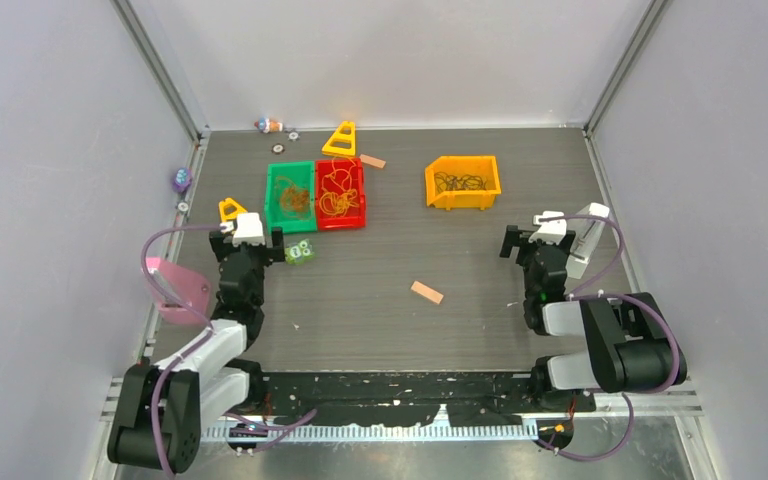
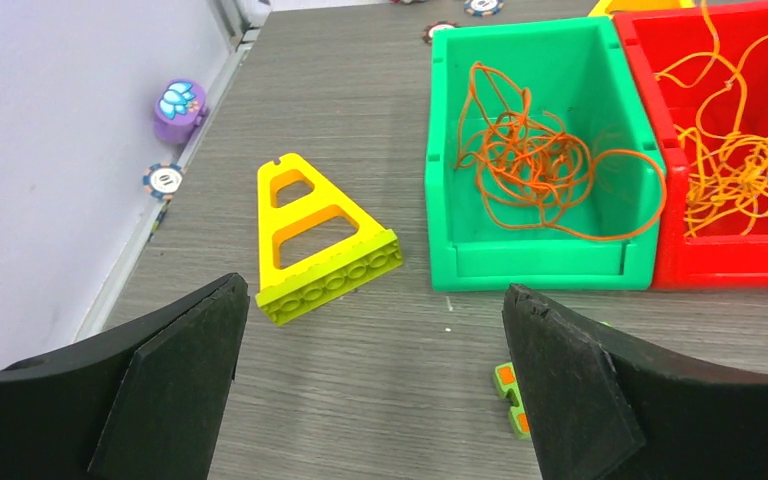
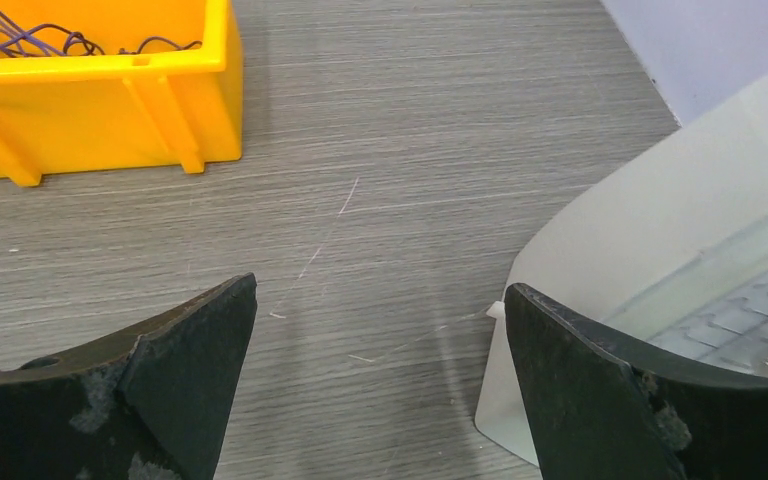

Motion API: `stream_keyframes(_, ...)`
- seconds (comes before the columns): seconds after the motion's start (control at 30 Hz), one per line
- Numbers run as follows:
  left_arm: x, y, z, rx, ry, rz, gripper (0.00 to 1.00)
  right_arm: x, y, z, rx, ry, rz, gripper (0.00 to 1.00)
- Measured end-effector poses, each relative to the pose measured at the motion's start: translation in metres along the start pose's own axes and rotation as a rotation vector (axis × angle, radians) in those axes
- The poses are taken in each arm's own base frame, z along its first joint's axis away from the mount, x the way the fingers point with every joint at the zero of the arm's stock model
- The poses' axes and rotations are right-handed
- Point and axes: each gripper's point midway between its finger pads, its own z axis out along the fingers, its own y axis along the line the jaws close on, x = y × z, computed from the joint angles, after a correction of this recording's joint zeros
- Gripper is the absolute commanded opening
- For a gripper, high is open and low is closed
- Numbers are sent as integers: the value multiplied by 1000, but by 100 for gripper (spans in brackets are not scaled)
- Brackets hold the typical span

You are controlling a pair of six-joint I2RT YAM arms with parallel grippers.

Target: Untangle the cables

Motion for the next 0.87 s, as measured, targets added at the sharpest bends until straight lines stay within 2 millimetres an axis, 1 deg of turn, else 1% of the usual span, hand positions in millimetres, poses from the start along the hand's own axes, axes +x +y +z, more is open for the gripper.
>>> stream_keyframes(0.03, 2, -1, -2, 10, -8, -6, 94, 1, 1, 1, -4, 5, -3, 98)
stream_keyframes(0.07, 10, -3, -2, 27, -10, -7, 91, 1, 1, 2, -7, 4, -6, 97)
stream_keyframes(0.1, 17, -6, 0, 44, -12, -4, 95, 0, 2, 2, -9, 1, -6, 96)
stream_keyframes(0.17, 38, -16, 3, 91, 10, 12, 96, -3, 2, 3, -9, -9, -6, 95)
stream_keyframes(0.2, 54, -20, 1, 109, 52, 23, 99, -4, 2, 3, -10, -15, -4, 95)
stream_keyframes(0.23, 63, -21, -2, 118, 78, 29, 99, -5, 2, 3, -11, -17, -3, 95)
stream_keyframes(0.27, 67, -22, -4, 126, 94, 31, 100, -6, 3, 3, -12, -21, -2, 95)
stream_keyframes(0.33, 59, -22, 1, 123, 76, 21, 99, -7, 3, 3, -14, -25, -1, 95)
stream_keyframes(0.43, 39, -18, 12, 106, 27, 1, 99, -8, 3, 3, -15, -29, 0, 95)
stream_keyframes(0.5, 32, -17, 14, 101, 7, -7, 100, -8, 3, 3, -16, -30, 0, 95)
stream_keyframes(0.87, 34, -19, 14, 111, 15, -5, 100, -10, 3, 4, -16, -36, 2, 95)
